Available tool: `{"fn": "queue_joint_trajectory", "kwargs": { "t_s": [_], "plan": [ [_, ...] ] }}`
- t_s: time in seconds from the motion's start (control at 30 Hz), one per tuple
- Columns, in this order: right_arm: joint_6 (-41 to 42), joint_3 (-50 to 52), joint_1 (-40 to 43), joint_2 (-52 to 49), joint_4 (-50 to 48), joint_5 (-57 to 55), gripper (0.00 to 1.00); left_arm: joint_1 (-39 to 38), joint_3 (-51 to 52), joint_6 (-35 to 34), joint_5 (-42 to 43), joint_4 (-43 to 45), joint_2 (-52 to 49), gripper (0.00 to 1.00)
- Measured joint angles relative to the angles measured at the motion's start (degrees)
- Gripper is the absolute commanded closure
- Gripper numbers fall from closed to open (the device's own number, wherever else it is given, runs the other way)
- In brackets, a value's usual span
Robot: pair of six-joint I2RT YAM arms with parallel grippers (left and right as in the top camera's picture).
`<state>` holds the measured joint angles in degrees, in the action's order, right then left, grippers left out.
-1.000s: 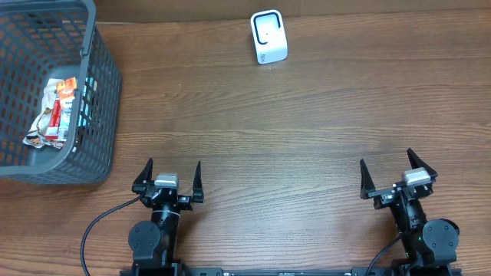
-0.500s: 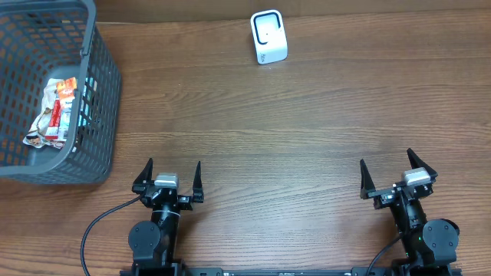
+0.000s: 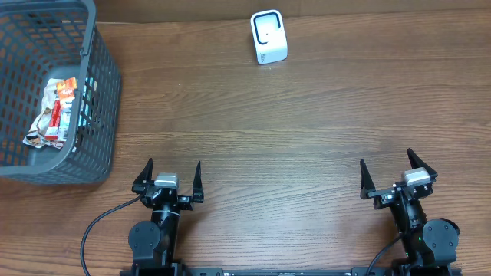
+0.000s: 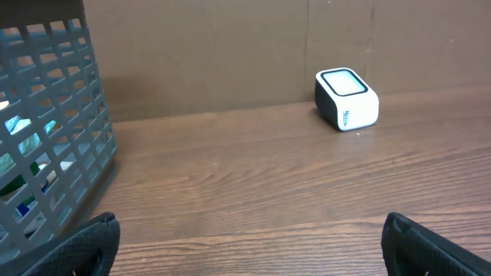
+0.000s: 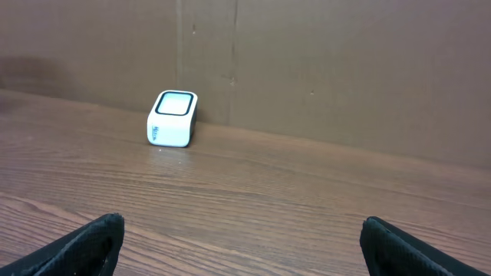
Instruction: Scan the item barcode
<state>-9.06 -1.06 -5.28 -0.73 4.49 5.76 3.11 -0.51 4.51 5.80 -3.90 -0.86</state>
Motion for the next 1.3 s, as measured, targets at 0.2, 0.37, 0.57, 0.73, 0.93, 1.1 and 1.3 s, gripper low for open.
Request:
{"fn": "queue_joint_trajectory", "kwargs": {
  "t_s": [0.2,0.37,0.57,0.73,0.93,1.1,1.3],
  "plan": [
    [-0.02,0.00,0.00,0.00,0.00,0.00,0.00,0.00,0.00,0.00,-0.02,0.00,0.00,0.00],
    [0.00,0.00,0.00,0.00,0.00,0.00,0.00,0.00,0.00,0.00,-0.02,0.02,0.00,0.01],
    [0.00,0.00,0.00,0.00,-0.02,0.02,0.00,0.00,0.00,0.00,-0.02,0.00,0.00,0.00],
    [0.00,0.00,0.00,0.00,-0.02,0.00,0.00,0.00,0.00,0.00,-0.02,0.00,0.00,0.00],
    [-0.02,0.00,0.00,0.00,0.00,0.00,0.00,0.00,0.00,0.00,-0.02,0.02,0.00,0.00],
    [0.02,0.00,0.00,0.00,0.00,0.02,0.00,0.00,0.00,0.00,-1.60,0.68,0.00,0.00],
    [0.00,0.00,0.00,0.00,-0.02,0.00,0.00,0.00,0.00,-1.40,-4.92,-0.09,0.00,0.00]
  ]
}}
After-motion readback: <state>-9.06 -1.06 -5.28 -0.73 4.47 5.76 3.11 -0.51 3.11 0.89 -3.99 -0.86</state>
